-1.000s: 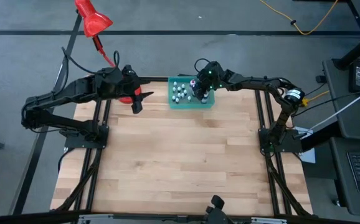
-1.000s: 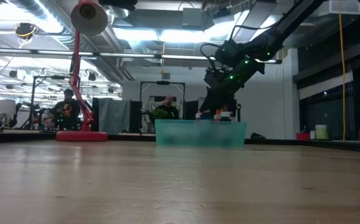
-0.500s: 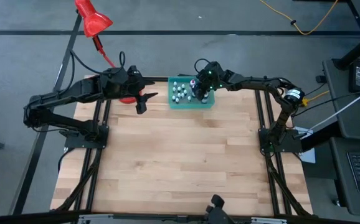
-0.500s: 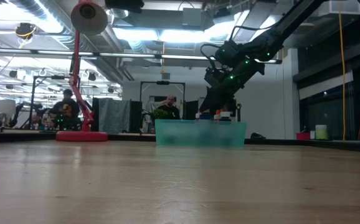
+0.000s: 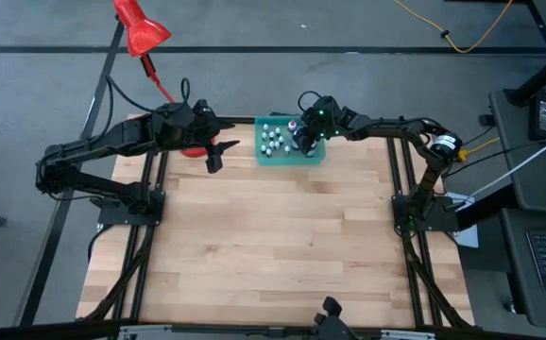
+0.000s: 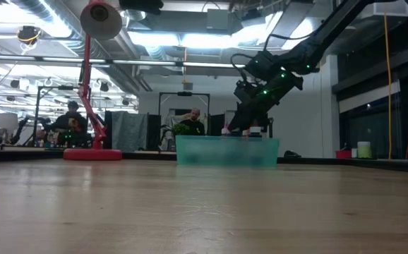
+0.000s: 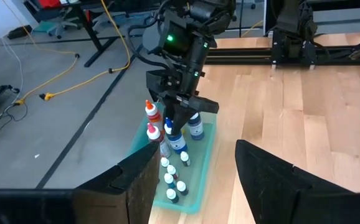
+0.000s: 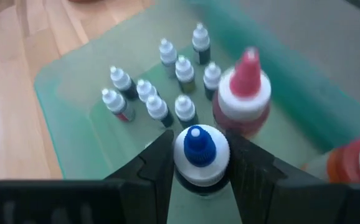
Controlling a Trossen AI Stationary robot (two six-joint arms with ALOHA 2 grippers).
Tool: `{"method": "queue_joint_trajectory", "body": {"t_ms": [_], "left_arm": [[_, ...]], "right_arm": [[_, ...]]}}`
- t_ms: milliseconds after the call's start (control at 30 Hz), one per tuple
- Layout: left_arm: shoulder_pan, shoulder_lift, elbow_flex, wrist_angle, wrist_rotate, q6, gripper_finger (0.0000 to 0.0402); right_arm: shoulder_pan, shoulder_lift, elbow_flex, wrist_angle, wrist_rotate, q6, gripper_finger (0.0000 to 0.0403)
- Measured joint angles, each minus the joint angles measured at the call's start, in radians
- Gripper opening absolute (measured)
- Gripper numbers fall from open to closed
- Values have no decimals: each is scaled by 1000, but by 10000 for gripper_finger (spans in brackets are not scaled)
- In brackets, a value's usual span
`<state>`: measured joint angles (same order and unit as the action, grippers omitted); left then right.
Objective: Pick & Place food coloring
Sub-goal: Put the large blue food coloring bottle into the green bin
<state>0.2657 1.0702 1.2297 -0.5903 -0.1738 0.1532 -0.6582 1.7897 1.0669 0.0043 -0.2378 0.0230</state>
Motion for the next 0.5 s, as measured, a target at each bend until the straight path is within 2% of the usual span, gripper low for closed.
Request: {"method": "queue_joint_trajectory", "body": {"t_ms": [367,500], "left_arm": [[0,0,0,4,0,8,202],[0,0,0,4,0,9,205]], "right_arm": [[0,1,-13,42,-19,24,132],[0,1,-13,43,-18,25,146]]}}
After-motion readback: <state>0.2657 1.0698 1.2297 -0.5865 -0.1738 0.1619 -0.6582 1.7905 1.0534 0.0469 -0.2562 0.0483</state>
